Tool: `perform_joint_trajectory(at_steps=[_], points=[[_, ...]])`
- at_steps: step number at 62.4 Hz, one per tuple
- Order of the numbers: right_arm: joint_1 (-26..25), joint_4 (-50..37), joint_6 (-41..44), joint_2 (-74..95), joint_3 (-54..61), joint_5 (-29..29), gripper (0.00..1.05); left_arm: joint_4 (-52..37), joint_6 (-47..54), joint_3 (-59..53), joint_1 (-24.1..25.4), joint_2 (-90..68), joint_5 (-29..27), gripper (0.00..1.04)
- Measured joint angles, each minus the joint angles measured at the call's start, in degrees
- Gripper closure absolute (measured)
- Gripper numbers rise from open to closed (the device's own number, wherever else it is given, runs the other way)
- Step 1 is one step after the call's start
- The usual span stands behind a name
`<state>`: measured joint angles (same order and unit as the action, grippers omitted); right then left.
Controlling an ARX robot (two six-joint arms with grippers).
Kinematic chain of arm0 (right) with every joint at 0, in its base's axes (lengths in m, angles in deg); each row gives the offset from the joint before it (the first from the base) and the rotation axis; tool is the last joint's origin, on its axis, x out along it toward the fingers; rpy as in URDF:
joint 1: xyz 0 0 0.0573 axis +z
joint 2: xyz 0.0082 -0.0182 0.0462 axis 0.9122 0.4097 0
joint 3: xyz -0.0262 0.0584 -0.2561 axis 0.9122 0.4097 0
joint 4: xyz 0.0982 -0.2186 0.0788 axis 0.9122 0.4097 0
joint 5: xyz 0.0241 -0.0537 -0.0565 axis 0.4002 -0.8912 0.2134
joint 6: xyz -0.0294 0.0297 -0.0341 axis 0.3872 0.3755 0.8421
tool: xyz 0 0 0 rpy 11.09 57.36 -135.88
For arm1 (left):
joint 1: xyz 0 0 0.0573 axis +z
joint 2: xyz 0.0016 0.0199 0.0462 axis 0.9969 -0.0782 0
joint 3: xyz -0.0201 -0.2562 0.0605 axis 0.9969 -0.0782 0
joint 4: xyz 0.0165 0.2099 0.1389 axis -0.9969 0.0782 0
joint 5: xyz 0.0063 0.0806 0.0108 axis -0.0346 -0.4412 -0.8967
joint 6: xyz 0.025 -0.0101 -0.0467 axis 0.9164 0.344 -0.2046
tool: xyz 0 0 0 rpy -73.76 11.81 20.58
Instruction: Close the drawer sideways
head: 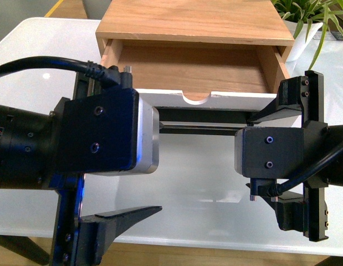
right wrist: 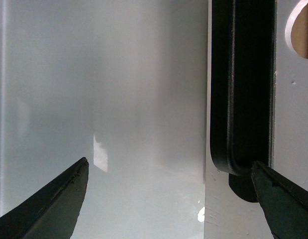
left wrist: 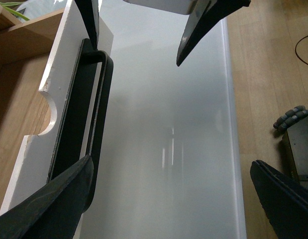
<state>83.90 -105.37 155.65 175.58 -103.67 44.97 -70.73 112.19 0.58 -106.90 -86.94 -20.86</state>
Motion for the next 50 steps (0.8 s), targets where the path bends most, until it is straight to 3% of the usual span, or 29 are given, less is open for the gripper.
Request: perform_joint_trajectory(at_steps=[50], points=[[0.6, -0.3, 0.0, 3.0, -2.9, 0.4, 0.09, -0.7, -3.4, 8.9, -1.1, -10.7, -1.0, 0.09]])
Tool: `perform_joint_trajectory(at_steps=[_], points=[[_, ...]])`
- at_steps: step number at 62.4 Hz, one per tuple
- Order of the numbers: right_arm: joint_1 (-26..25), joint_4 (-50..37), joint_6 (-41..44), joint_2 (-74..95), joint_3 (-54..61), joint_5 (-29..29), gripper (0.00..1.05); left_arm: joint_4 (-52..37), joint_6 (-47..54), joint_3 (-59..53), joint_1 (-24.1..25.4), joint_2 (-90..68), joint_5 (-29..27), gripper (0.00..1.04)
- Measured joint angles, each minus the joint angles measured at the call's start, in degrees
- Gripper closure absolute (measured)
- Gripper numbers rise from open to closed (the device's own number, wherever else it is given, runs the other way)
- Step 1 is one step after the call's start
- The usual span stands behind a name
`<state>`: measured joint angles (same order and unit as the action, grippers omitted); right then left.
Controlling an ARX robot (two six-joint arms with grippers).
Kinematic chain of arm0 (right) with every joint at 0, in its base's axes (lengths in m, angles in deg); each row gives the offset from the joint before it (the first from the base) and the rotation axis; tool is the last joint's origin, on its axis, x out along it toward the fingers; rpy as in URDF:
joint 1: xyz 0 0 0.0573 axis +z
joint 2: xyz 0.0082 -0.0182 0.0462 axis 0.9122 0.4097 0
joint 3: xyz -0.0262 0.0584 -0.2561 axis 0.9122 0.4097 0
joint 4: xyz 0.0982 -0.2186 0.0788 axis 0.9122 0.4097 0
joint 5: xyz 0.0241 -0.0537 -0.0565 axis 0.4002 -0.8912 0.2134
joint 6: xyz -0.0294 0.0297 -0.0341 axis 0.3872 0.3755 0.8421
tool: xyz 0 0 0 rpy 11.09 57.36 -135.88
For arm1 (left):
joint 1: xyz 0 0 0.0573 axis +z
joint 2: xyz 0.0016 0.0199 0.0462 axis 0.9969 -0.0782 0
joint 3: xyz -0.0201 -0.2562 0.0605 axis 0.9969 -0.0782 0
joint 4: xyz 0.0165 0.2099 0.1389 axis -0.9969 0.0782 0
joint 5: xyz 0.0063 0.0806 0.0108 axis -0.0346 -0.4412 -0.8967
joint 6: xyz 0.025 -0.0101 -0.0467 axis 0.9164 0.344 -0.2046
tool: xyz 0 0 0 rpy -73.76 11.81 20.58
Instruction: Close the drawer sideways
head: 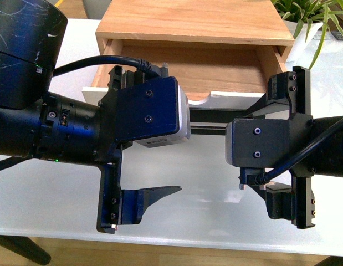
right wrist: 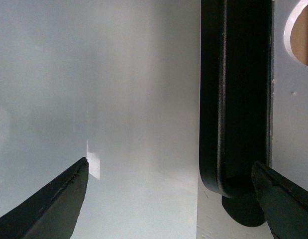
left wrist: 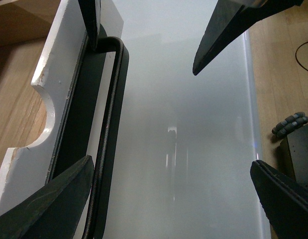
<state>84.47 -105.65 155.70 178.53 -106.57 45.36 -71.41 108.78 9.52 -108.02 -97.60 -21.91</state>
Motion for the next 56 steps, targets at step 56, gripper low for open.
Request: perform_joint_trajectory(at_steps=[56], points=[[0.6, 0.5, 1.3, 2.2, -2.0, 0.1, 0.09, 0.9, -1.3, 6.3, 0.0, -6.1, -3.1, 0.09]])
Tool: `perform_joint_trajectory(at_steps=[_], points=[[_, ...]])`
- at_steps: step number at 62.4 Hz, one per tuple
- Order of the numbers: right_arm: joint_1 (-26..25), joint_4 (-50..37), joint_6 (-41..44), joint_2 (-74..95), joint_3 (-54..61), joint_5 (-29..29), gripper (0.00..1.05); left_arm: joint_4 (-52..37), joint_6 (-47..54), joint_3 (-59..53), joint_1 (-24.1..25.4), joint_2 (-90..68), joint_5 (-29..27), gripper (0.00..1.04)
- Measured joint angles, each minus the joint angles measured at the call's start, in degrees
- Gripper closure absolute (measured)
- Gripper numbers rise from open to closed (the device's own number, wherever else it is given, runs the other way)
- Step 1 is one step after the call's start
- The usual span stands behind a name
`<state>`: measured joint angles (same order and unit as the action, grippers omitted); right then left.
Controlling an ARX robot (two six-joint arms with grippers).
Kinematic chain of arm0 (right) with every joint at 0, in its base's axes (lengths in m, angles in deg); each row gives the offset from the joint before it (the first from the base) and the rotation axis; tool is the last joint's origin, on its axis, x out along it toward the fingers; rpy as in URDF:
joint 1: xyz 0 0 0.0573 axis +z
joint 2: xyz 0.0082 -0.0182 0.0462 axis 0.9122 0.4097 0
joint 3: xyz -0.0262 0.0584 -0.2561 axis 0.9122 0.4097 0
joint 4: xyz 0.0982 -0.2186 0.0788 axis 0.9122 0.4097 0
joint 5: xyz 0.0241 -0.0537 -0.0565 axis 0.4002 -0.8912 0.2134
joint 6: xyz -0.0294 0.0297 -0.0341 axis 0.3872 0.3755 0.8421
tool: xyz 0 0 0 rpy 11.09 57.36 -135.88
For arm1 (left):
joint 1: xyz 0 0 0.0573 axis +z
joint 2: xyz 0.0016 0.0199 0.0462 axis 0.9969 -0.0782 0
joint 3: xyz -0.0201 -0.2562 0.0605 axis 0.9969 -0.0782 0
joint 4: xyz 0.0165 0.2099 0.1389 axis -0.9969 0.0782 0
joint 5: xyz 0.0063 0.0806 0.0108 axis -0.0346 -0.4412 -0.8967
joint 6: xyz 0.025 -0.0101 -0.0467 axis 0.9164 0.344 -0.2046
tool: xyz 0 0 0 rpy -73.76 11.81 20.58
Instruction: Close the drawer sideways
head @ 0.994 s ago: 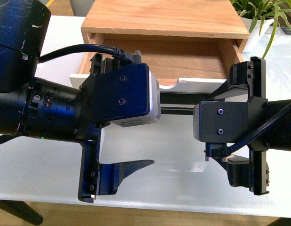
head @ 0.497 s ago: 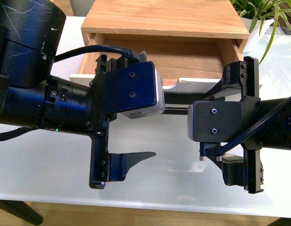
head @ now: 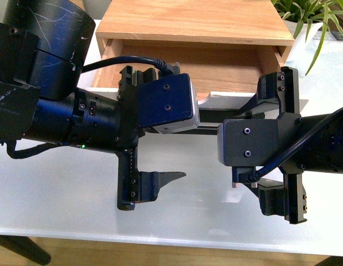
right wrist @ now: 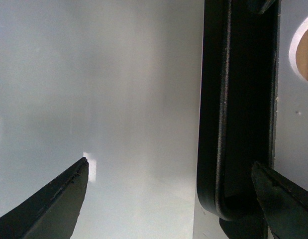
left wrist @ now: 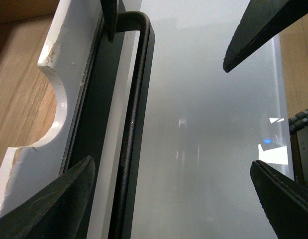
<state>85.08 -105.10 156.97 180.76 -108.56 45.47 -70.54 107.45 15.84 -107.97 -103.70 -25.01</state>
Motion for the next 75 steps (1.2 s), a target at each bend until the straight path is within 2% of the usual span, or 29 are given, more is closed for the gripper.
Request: perform_joint_trajectory(at_steps=[75], points=[[0.2, -1.3, 0.0, 6.1, -3.8, -0.6, 0.09, 1.0, 2.9, 0.8, 0.5, -0.8, -1.5, 0.09]])
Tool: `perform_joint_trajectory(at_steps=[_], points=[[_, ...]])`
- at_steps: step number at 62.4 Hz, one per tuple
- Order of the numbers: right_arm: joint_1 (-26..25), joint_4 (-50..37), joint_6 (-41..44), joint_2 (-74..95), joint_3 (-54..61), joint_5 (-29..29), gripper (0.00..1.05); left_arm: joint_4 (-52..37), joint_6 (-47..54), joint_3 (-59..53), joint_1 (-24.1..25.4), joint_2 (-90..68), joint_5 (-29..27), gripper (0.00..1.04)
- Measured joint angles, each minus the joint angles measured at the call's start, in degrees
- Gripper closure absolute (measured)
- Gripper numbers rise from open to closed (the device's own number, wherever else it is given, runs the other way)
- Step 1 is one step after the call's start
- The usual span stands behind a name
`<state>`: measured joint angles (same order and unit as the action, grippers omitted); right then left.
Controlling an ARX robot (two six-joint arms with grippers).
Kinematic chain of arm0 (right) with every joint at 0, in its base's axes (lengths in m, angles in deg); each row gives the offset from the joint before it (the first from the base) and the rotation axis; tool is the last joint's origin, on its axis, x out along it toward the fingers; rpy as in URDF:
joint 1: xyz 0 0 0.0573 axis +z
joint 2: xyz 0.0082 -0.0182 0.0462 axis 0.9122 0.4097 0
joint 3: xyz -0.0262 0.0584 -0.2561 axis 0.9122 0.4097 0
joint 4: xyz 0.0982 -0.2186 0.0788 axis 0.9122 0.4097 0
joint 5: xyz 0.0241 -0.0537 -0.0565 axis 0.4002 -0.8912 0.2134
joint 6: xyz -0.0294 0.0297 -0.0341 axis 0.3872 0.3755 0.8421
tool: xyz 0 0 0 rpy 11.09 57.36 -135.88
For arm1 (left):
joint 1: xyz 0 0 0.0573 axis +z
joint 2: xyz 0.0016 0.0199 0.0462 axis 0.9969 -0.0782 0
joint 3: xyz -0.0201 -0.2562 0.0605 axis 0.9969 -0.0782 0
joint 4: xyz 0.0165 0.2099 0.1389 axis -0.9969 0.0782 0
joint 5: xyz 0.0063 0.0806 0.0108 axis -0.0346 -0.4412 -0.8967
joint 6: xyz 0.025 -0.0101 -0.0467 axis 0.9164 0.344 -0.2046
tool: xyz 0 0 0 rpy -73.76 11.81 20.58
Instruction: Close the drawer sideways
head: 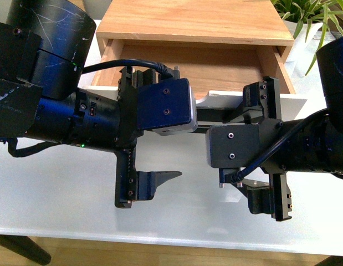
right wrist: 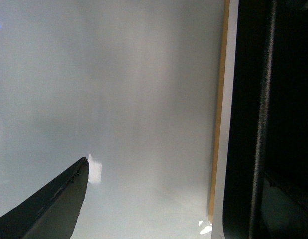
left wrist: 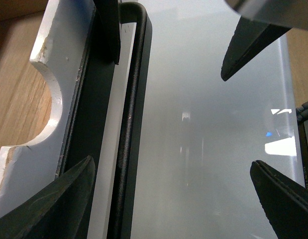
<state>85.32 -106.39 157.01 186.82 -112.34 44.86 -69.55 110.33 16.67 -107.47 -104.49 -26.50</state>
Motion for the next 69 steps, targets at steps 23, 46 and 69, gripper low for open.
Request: perform_joint_trajectory(at_steps=[23, 46, 69], points=[[-0.1, -3.2, -1.5, 1.6, -0.2, 0.0, 0.09, 0.0, 0.0, 0.9, 0.3, -0.5, 0.0, 0.09], [-1.3, -5.0, -1.6, 2.2, -0.2, 0.5, 0.09, 1.7, 0.6, 1.3, 0.5, -0.5, 1.6, 0.09], [-2.7, -6.6, -4.2, 2.2, -0.6, -1.8, 0.09, 2.6, 0.6, 2.3, 1.1, -1.4, 1.7, 0.09]])
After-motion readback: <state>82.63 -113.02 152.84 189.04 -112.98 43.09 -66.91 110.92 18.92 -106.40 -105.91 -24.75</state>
